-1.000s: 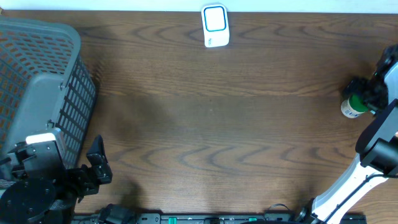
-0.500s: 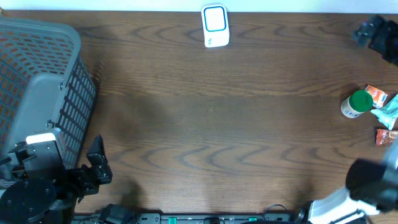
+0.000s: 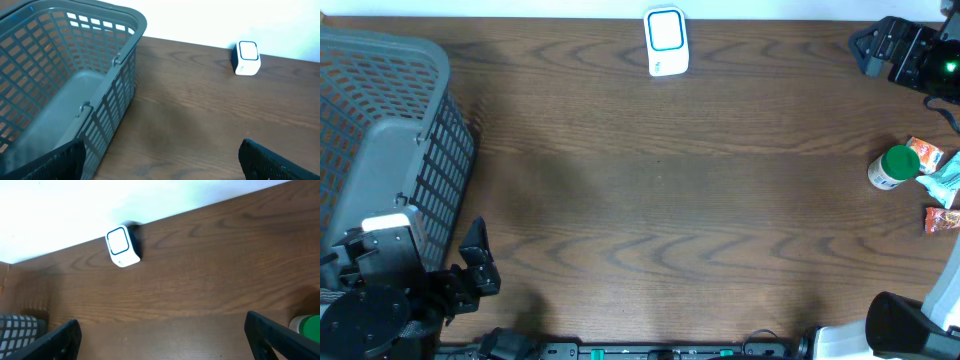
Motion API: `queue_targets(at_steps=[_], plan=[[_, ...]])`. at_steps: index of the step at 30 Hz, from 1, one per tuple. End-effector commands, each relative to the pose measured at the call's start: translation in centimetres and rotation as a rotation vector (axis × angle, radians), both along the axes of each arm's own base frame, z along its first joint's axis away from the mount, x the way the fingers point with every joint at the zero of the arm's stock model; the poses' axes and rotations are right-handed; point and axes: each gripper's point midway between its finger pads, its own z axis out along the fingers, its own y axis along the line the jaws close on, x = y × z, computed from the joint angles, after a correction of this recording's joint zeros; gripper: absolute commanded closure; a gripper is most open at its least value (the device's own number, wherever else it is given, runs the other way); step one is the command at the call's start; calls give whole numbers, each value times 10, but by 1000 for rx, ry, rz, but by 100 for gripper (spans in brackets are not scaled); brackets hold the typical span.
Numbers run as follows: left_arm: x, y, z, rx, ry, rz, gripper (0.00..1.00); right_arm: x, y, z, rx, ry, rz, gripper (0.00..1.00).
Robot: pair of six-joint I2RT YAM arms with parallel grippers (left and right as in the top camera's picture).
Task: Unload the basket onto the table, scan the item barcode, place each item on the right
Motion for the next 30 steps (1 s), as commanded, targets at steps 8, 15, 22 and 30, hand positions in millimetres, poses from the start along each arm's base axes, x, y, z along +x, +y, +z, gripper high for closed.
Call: queue_targets(at_steps=[8, 15, 22, 30], plan=[[1, 2, -2, 19, 8, 7, 2, -19, 11, 19, -10, -44, 26, 1], [0, 2, -2, 19, 8, 7, 2, -81, 19, 87, -133, -255, -29, 1], [0, 2, -2, 19, 8, 7, 2, -198, 25, 156, -248, -539, -144, 1], [1, 2, -2, 19, 8, 7, 2, -315, 34, 186, -292, -799, -196, 1]])
